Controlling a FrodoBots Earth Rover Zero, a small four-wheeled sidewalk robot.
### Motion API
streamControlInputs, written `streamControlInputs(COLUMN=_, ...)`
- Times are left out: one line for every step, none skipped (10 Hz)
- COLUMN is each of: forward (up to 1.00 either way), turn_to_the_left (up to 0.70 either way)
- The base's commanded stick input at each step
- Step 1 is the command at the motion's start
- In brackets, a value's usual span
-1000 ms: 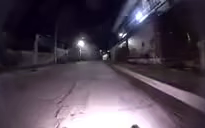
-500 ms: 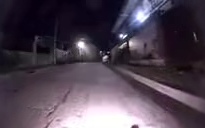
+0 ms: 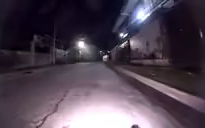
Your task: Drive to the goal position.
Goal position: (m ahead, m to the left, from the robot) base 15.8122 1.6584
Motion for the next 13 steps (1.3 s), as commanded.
streamControlInputs(forward=0.7, turn_to_the_left=0.0)
streamControlInputs(forward=0.7, turn_to_the_left=0.0)
streamControlInputs(forward=0.7, turn_to_the_left=0.0)
streamControlInputs(forward=0.7, turn_to_the_left=0.0)
streamControlInputs(forward=0.7, turn_to_the_left=0.0)
streamControlInputs(forward=0.7, turn_to_the_left=0.0)
streamControlInputs(forward=0.7, turn_to_the_left=0.0)
streamControlInputs(forward=0.7, turn_to_the_left=0.0)
streamControlInputs(forward=0.7, turn_to_the_left=0.0)
streamControlInputs(forward=0.7, turn_to_the_left=0.0)
streamControlInputs(forward=0.7, turn_to_the_left=0.0)
streamControlInputs(forward=0.7, turn_to_the_left=0.0)
streamControlInputs(forward=0.7, turn_to_the_left=0.0)
